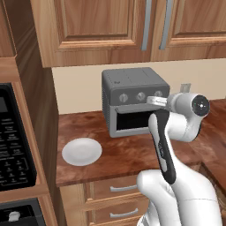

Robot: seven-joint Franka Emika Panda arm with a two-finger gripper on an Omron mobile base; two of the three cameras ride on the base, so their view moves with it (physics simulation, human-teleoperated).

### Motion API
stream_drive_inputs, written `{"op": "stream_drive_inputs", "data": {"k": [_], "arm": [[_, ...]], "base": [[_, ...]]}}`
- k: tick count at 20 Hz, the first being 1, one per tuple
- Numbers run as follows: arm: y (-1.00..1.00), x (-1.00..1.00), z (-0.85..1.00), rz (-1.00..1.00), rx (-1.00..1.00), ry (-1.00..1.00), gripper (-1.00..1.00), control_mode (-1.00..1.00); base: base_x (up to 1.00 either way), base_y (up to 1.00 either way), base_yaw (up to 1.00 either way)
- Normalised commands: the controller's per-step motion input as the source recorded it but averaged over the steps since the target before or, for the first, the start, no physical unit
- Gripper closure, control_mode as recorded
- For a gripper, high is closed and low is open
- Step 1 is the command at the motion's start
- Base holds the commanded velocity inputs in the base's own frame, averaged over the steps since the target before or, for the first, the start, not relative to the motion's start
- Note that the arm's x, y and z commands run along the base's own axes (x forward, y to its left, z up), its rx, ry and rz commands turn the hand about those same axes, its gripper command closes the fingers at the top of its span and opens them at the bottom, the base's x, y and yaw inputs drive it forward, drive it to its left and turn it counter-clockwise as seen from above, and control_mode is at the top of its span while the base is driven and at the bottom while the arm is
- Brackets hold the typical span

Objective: Pull the toaster oven rack outwards. Pick up the baguette from the plate and place it on the toaster oven rack. Close the toaster oven door fully and set the temperature to the lowest setting.

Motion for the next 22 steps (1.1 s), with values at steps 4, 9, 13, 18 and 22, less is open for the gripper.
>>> {"op": "stream_drive_inputs", "data": {"k": [4,9,13,18,22], "arm": [[-0.03,-0.32,0.25,-0.03,-0.02,0.41,-1.0,-1.0],[0.0,-0.1,0.0,0.0,0.0,0.0,-1.0,-1.0],[0.06,-0.12,-0.02,0.02,-0.04,0.0,-1.0,-1.0],[0.15,-0.36,0.0,0.08,-0.07,-0.01,-1.0,-1.0],[0.18,-0.23,0.0,0.07,-0.03,-0.06,-1.0,-1.0]], "base": [[0.0,0.0,0.0],[0.0,0.0,0.0],[0.0,0.0,0.0],[0.0,0.0,0.0],[0.0,0.0,0.0]]}}
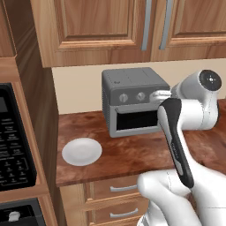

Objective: Pull the toaster oven rack outwards. Pick up the baguette from the plate and place it on the toaster oven rack. Close the toaster oven door fully and set the temperature to the lowest setting.

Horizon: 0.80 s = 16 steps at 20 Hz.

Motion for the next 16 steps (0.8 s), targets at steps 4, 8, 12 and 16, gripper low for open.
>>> {"op": "stream_drive_inputs", "data": {"k": [4,8,12,16], "arm": [[0.22,-0.09,0.0,0.05,-0.04,-0.04,-1.0,-1.0],[0.09,0.0,0.0,0.01,-0.02,-0.03,-1.0,-1.0],[0.0,0.0,0.0,0.0,0.0,0.0,-1.0,-1.0],[0.0,0.1,0.0,0.0,0.0,-0.01,-1.0,-1.0]], "base": [[0.0,0.0,0.0],[0.0,0.0,0.0],[0.0,0.0,0.0],[0.0,0.0,0.0]]}}
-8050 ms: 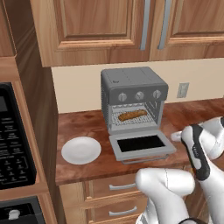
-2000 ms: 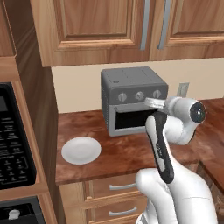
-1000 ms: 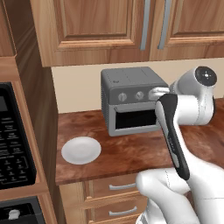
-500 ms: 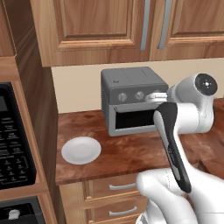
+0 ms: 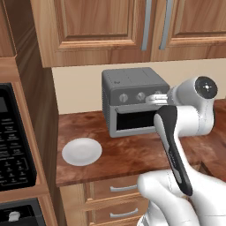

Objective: Pull the toaster oven rack outwards. Pick up the baguette from the plate and place it on the toaster oven rack. Close the toaster oven door fully and set the temperature to the lowest setting.

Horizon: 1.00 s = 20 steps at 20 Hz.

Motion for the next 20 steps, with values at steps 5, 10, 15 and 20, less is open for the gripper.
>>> {"op": "stream_drive_inputs", "data": {"k": [5,10,15,20], "arm": [[0.0,0.16,0.0,0.0,0.0,-0.04,-1.0,-1.0],[0.0,0.06,0.0,0.0,-0.05,-0.09,-1.0,-1.0],[0.0,0.15,0.0,0.0,-0.07,-0.1,-1.0,-1.0],[0.02,0.18,0.0,0.0,-0.05,-0.03,-1.0,-1.0]], "base": [[0.0,0.0,0.0],[0.0,0.0,0.0],[0.0,0.0,0.0],[0.0,0.0,0.0]]}}
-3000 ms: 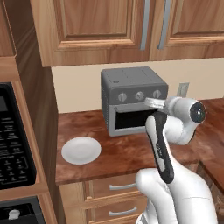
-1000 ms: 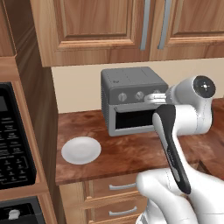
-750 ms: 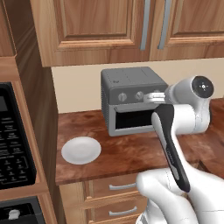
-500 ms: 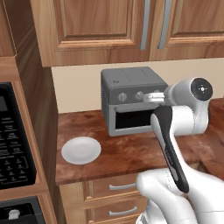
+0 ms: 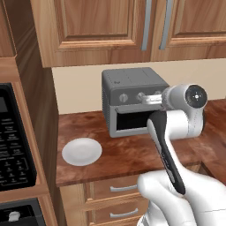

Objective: Pull the toaster oven rack outwards. Pick up the baguette from the plate and place it on the toaster oven rack. Close the toaster oven door fully and set the temperature to the lowest setting.

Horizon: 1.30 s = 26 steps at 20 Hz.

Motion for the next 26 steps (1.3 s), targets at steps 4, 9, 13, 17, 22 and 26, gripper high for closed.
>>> {"op": "stream_drive_inputs", "data": {"k": [4,9,13,17,22,26], "arm": [[0.03,0.01,0.0,0.0,0.0,0.0,-1.0,-1.0],[0.1,0.0,0.0,0.0,0.0,0.0,-1.0,-1.0],[0.07,0.0,0.0,-0.03,0.05,0.0,-1.0,-1.0],[0.06,0.01,0.0,-0.05,0.08,0.0,-1.0,-1.0],[0.02,0.0,0.0,-0.09,0.19,0.0,-1.0,-1.0],[0.06,0.0,0.0,-0.1,0.2,0.0,-1.0,-1.0]], "base": [[0.0,0.0,0.0],[0.0,0.0,0.0],[0.0,0.0,0.0],[0.0,0.0,0.0],[0.0,0.0,0.0],[0.0,0.0,0.0]]}}
